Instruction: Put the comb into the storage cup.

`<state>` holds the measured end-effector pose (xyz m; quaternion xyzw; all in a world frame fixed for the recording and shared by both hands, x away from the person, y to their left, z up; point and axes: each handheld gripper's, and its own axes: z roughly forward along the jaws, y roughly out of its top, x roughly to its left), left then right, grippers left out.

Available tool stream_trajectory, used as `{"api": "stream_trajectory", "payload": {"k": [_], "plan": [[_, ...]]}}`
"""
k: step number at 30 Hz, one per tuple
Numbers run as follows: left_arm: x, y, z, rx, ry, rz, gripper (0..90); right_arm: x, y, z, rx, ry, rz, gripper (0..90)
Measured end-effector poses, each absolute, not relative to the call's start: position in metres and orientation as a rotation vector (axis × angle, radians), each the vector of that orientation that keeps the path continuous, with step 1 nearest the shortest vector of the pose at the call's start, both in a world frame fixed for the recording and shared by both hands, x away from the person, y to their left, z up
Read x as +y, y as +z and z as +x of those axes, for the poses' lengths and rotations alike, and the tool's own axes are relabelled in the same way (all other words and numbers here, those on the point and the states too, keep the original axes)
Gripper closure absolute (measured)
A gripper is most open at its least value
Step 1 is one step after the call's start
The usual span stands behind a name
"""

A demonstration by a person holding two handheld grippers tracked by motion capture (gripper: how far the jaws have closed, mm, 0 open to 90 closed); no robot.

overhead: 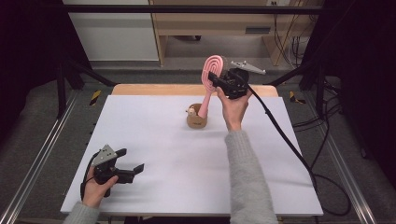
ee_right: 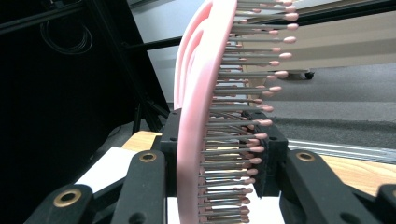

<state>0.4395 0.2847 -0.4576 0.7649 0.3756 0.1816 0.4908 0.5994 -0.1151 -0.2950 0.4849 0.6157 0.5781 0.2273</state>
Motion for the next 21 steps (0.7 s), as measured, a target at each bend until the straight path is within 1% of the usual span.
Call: {"api": "stream_trajectory", "payload": {"k": [21], "plan": [[0.285, -0.459, 0.440, 0.913, 0.436, 1.860, 1.4, -0.112, -0.299, 0.619, 1.660, 1.562, 1.356, 63.5]]}}
